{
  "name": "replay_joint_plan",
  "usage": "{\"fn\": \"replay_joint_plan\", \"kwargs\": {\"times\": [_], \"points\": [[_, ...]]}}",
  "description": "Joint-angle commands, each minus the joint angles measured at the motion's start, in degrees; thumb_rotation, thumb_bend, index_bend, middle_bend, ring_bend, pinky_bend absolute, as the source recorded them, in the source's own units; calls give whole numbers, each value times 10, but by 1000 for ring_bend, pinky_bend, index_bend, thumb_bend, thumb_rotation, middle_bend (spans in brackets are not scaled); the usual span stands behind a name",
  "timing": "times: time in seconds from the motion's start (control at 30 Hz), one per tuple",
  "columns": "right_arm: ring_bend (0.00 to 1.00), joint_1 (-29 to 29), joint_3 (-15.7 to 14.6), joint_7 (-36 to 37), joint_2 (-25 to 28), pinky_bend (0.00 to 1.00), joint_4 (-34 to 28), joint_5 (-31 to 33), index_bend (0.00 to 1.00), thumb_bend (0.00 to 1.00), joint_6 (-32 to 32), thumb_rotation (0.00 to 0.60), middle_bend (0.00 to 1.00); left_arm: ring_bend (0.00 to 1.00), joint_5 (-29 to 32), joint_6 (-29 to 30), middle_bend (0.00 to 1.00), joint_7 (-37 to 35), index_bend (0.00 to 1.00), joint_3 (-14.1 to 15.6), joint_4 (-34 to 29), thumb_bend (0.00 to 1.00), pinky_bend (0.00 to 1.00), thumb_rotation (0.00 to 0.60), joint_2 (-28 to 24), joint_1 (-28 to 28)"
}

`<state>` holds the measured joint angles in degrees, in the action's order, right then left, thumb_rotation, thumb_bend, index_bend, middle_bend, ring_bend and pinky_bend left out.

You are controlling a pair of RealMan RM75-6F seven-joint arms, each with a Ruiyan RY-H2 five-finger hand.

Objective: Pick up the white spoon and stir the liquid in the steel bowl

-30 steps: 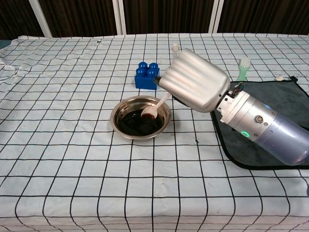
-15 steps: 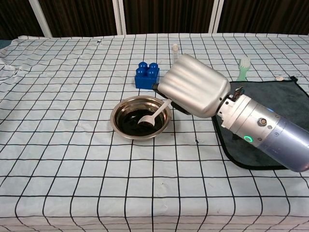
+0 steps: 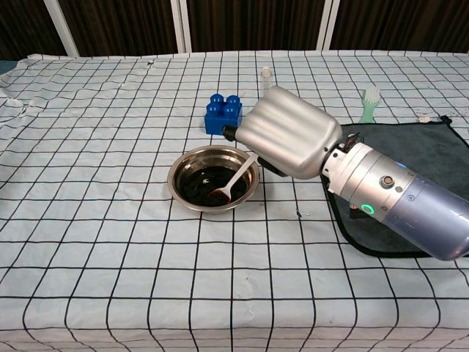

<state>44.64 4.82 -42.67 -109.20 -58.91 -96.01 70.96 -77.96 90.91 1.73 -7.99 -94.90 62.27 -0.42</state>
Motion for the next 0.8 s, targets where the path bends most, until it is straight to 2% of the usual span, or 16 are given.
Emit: {"fn": "replay_joint_plan", "kwargs": {"times": [0.03,0.17,0.27,0.3,0.33,0.37,0.47,0.57,0.67,0.8], "points": [[1000,-3,6,-11,8,1000,-19,7,236,367,-6,600,910,0,0,0,5,1,108,0,-1,192,0,600,0,0],[1000,-11,25,-27,39,1000,-56,21,221,366,5,600,875,0,0,1,5,0,108,0,-1,192,0,600,0,1],[983,-19,38,-36,60,1000,-80,38,214,358,8,600,780,0,0,0,5,0,108,0,-1,192,0,600,-1,0],[945,-26,47,-41,73,998,-95,52,205,350,8,600,726,0,-1,-1,5,-1,108,1,-1,192,0,600,-1,0],[887,-43,68,-41,95,978,-116,84,191,343,17,600,663,0,-3,-3,5,-1,108,2,-1,192,0,600,-1,-1],[841,-61,83,-41,125,951,-153,117,178,337,18,600,619,0,-6,-3,5,-2,108,4,-2,192,0,600,-1,-1],[659,-100,108,-36,208,774,-274,201,128,310,3,600,449,0,-12,-5,5,-3,108,7,-2,192,0,600,-2,-2],[523,-143,130,22,299,619,-386,282,97,291,-10,600,324,0,-19,-6,5,-4,108,11,-4,192,0,600,-3,-2],[447,-181,131,82,376,532,-436,291,86,269,-1,600,265,0,-23,-9,5,-4,108,14,-4,192,0,600,-3,-4],[411,-226,109,141,434,463,-439,250,86,251,30,600,242,0,-27,-16,5,-4,108,17,-2,192,0,600,-2,-7]]}}
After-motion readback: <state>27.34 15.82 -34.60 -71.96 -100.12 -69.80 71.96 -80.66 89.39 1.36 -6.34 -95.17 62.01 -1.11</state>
